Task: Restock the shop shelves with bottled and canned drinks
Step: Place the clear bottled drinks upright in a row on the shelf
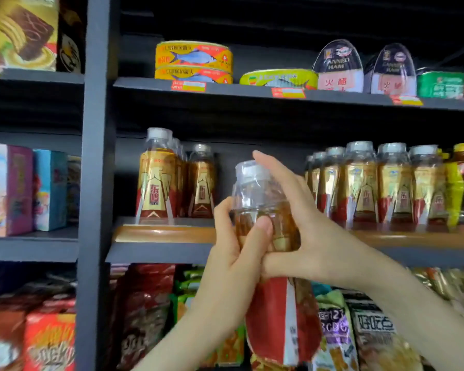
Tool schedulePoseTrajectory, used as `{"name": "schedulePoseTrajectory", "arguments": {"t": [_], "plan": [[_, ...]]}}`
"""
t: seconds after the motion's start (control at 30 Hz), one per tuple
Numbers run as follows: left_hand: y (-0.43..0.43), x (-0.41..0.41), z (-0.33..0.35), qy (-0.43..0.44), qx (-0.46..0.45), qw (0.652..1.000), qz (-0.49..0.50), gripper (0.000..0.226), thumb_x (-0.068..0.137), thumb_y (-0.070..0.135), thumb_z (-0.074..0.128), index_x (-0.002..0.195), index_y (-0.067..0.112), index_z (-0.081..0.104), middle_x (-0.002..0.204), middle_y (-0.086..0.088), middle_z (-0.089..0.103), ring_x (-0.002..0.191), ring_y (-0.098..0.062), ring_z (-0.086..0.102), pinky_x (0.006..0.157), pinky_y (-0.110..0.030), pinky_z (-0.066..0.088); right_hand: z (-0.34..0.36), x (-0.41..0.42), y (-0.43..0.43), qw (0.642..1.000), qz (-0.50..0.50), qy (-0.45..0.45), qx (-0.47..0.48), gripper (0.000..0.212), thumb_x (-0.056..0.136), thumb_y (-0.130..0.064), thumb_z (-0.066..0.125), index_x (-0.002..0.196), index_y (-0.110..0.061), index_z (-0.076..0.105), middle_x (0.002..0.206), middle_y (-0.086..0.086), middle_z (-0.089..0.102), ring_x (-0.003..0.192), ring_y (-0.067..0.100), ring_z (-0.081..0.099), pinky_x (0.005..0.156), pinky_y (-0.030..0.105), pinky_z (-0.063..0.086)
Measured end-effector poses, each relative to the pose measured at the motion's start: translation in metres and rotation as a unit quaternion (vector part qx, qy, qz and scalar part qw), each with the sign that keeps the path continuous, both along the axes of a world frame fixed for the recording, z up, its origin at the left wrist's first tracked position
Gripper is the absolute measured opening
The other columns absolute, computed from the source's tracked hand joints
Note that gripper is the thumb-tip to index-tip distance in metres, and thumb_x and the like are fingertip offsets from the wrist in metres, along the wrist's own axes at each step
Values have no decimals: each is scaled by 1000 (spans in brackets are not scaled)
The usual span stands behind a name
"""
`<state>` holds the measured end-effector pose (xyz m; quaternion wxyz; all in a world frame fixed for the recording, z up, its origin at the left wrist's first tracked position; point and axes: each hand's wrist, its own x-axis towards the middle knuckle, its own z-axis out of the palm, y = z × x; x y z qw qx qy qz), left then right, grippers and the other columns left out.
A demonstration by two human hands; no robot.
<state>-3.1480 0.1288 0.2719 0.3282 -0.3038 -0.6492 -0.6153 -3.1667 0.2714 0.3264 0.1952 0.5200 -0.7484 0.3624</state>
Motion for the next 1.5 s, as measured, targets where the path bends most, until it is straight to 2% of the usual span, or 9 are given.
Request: {"name": "schedulePoseTrajectory", "arguments": {"t": [0.13,0.4,0.63,0.73,0.8,0.83,0.9,1.1,1.5], "plan": [[-32,-12,-39,-187,159,968,-50,7,100,17,44,96,13,48,107,-11,66,72,0,63,62,-5,45,-48,-12,-30,962,132,-223,-91,96,49,-42,86,132,-56,41,139,-4,49,122,7,54,103,31,46],[-55,0,-95,-399,137,907,-8,58,103,8,26,51,5,53,27,-1,46,20,-4,43,30,-14,33,-137,-28,-48,838,100,-516,-148,23,80,-26,58,91,-17,77,95,1,75,82,12,70,66,22,54],[-78,3,-146,-423,45,905,19,40,102,4,32,65,12,44,32,2,48,23,1,43,38,-11,38,-176,-39,-50,832,89,-539,-93,45,75,-33,71,113,-9,70,118,9,69,107,22,64,90,34,52],[-77,8,-161,-408,-11,909,83,34,82,-13,31,72,18,42,71,7,52,49,10,52,66,-7,44,-185,-38,-47,819,148,-548,-82,70,58,-43,87,118,-11,69,120,10,68,108,20,65,83,28,55],[-72,22,-171,-339,-54,938,46,40,84,64,50,98,26,51,83,10,62,70,9,56,75,-13,47,-192,-33,-45,830,166,-527,-70,58,63,-30,87,116,-16,68,115,5,71,106,18,66,80,25,55],[-71,34,-177,-293,-101,950,18,19,97,40,49,113,30,48,89,5,65,78,-1,57,79,-21,49,-195,-31,-43,843,160,-510,-64,53,67,-22,83,117,-19,65,114,2,71,106,16,66,81,23,53],[-75,41,-189,-229,-202,951,50,47,86,58,46,127,41,33,88,-4,65,77,-9,58,76,-34,49,-201,-28,-39,874,139,-465,-37,59,67,-26,81,122,-28,59,122,2,66,113,14,62,88,23,49],[-72,33,-211,-101,-355,903,219,66,79,64,45,133,36,19,113,-2,65,102,-16,49,67,-24,40,-229,-19,-21,914,58,-400,23,74,71,-37,77,137,-30,43,137,-7,47,128,8,48,106,31,40],[-17,18,-217,-345,-131,929,-37,51,89,52,40,129,21,33,102,13,66,100,0,64,96,-39,49,-285,46,9,883,-76,-455,-85,95,81,-39,74,147,-52,7,137,-33,45,126,-4,48,99,25,47]]}}
